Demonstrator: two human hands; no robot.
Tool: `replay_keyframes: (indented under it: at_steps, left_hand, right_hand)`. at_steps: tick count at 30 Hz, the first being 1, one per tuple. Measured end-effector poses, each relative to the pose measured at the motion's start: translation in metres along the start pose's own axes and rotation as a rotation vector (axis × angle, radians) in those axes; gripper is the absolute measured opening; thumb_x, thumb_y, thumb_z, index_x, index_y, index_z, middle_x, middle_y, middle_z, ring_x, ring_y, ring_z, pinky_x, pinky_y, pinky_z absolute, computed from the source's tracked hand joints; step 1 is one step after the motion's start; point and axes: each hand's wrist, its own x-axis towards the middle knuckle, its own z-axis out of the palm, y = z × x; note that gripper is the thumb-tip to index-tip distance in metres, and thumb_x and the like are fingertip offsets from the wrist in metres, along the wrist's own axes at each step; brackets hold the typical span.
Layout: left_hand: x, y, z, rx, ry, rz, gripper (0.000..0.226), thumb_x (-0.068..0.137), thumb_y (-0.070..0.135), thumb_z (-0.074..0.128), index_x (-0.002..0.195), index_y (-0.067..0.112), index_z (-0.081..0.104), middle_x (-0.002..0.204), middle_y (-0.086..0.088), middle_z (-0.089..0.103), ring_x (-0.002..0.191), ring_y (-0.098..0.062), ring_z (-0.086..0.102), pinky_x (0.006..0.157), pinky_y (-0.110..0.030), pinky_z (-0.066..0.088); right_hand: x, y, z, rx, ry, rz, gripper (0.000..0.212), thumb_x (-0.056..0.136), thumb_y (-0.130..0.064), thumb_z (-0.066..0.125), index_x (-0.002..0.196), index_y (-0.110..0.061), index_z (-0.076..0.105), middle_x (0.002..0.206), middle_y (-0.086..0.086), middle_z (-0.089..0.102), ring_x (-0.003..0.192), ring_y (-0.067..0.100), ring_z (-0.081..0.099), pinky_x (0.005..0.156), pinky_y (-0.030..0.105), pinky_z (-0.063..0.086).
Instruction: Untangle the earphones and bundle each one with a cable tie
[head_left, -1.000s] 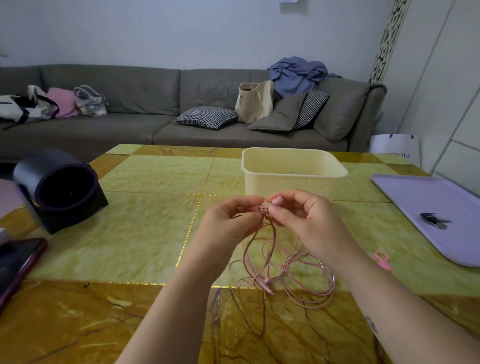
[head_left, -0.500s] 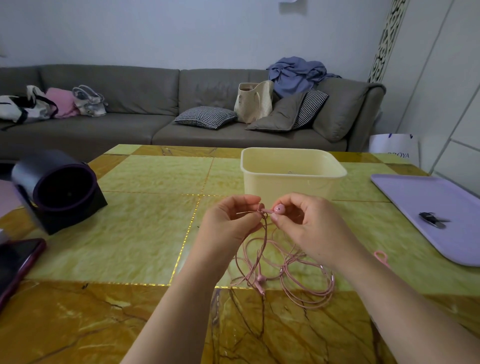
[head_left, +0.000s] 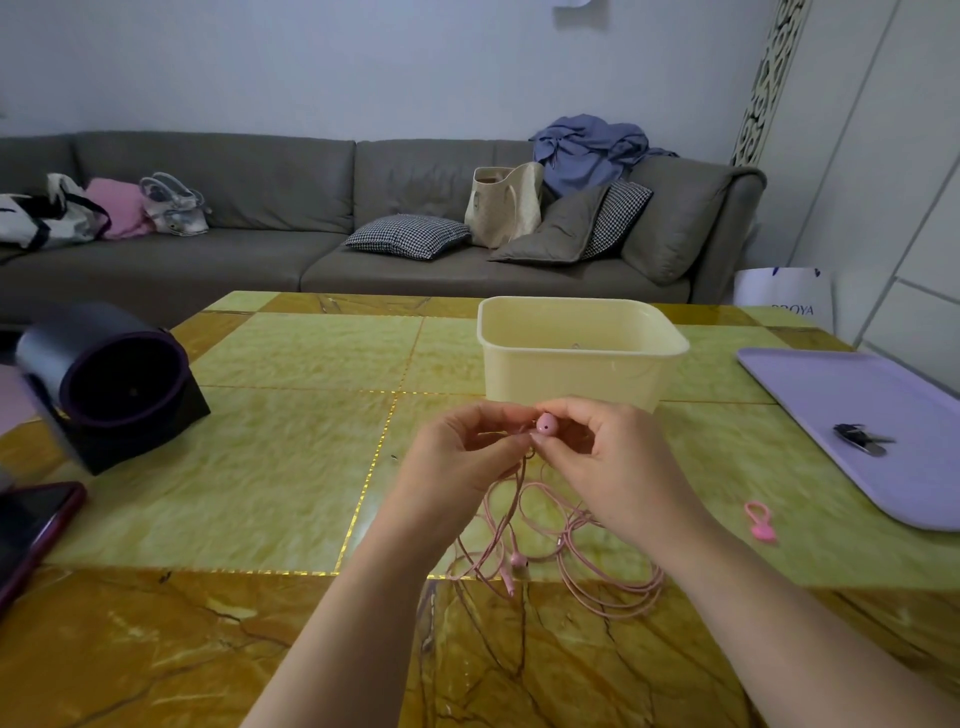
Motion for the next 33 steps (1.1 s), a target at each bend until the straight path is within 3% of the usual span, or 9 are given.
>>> replay_keyframes:
  at_steps: [4, 8, 13, 16, 20, 23, 26, 29, 33]
  left_hand:
    - [0.001, 0.000, -0.001, -0.028, 0.055, 0.026, 0.015, 0.081, -0.004, 0.067, 0.088, 0.009, 0.067, 0.075, 0.005, 0.072, 0.070, -0.004, 0.066, 0.065, -0.014, 0.051]
    - [0.000, 0.002, -0.001, -0.022, 0.091, 0.051, 0.016, 0.077, -0.003, 0.071, 0.082, 0.010, 0.064, 0.072, 0.004, 0.071, 0.067, -0.005, 0.067, 0.063, -0.013, 0.050]
    - [0.000, 0.005, -0.003, -0.160, 0.051, 0.031, 0.017, 0.076, -0.005, 0.068, 0.081, 0.010, 0.062, 0.071, 0.003, 0.070, 0.068, -0.007, 0.066, 0.064, -0.014, 0.051]
    - [0.000, 0.006, -0.007, -0.284, -0.005, -0.027, 0.020, 0.064, 0.005, 0.069, 0.082, 0.009, 0.062, 0.074, -0.001, 0.070, 0.070, -0.010, 0.067, 0.067, -0.018, 0.054]
    - [-0.002, 0.006, -0.009, -0.381, -0.077, -0.118, 0.020, 0.064, 0.002, 0.065, 0.082, 0.008, 0.062, 0.080, -0.007, 0.070, 0.074, -0.014, 0.067, 0.077, -0.023, 0.055]
    - [-0.002, 0.007, -0.009, -0.386, -0.115, -0.143, 0.019, 0.064, -0.001, 0.063, 0.082, 0.006, 0.062, 0.078, -0.010, 0.070, 0.072, -0.015, 0.068, 0.074, -0.024, 0.057]
    - [-0.001, 0.007, -0.009, -0.366, -0.132, -0.167, 0.018, 0.064, -0.001, 0.063, 0.081, 0.003, 0.062, 0.077, -0.012, 0.070, 0.071, -0.015, 0.069, 0.068, -0.021, 0.057]
    - [-0.001, 0.007, -0.009, -0.323, -0.106, -0.179, 0.016, 0.067, -0.001, 0.064, 0.082, 0.003, 0.063, 0.077, -0.012, 0.070, 0.070, -0.015, 0.069, 0.069, -0.021, 0.057]
    - [-0.001, 0.010, -0.011, -0.046, -0.028, -0.122, 0.014, 0.082, -0.007, 0.063, 0.082, 0.006, 0.066, 0.077, -0.009, 0.071, 0.072, -0.015, 0.069, 0.077, -0.023, 0.057]
  right_hand:
    - [0.001, 0.002, -0.001, 0.161, -0.032, 0.128, 0.011, 0.086, -0.014, 0.068, 0.089, -0.024, 0.071, 0.078, -0.004, 0.072, 0.074, 0.003, 0.067, 0.071, 0.015, 0.054]
    - [0.004, 0.003, -0.002, 0.525, -0.102, 0.334, 0.010, 0.085, -0.006, 0.067, 0.092, -0.010, 0.071, 0.089, 0.006, 0.075, 0.085, 0.015, 0.071, 0.083, 0.027, 0.056]
    - [0.005, 0.000, 0.002, 0.791, -0.153, 0.474, 0.005, 0.085, -0.009, 0.064, 0.083, -0.010, 0.069, 0.081, 0.005, 0.068, 0.077, 0.013, 0.065, 0.078, 0.029, 0.055]
    - [0.006, -0.002, 0.000, 0.837, -0.193, 0.479, 0.003, 0.078, -0.013, 0.066, 0.079, -0.014, 0.069, 0.076, 0.001, 0.066, 0.073, 0.011, 0.062, 0.074, 0.026, 0.052]
    - [0.007, -0.004, -0.013, 0.797, -0.339, 0.456, 0.011, 0.067, -0.017, 0.067, 0.078, -0.014, 0.067, 0.076, 0.000, 0.065, 0.072, 0.009, 0.061, 0.078, 0.027, 0.053]
    - [0.009, -0.004, -0.021, 0.672, -0.379, 0.424, 0.008, 0.078, -0.008, 0.067, 0.076, -0.016, 0.066, 0.079, 0.000, 0.065, 0.076, 0.011, 0.061, 0.085, 0.035, 0.051]
    - [0.009, -0.005, -0.020, 0.555, -0.273, 0.390, 0.019, 0.084, 0.000, 0.062, 0.072, -0.014, 0.066, 0.074, 0.000, 0.068, 0.076, 0.015, 0.063, 0.080, 0.032, 0.054]
    - [0.007, -0.005, -0.016, 0.370, -0.133, 0.311, 0.010, 0.080, -0.005, 0.067, 0.074, -0.013, 0.068, 0.076, 0.006, 0.073, 0.074, 0.017, 0.067, 0.079, 0.034, 0.056]
    - [0.006, -0.005, -0.015, 0.180, 0.023, 0.158, 0.012, 0.077, -0.008, 0.073, 0.074, -0.018, 0.067, 0.069, -0.007, 0.072, 0.060, 0.002, 0.064, 0.057, 0.013, 0.048]
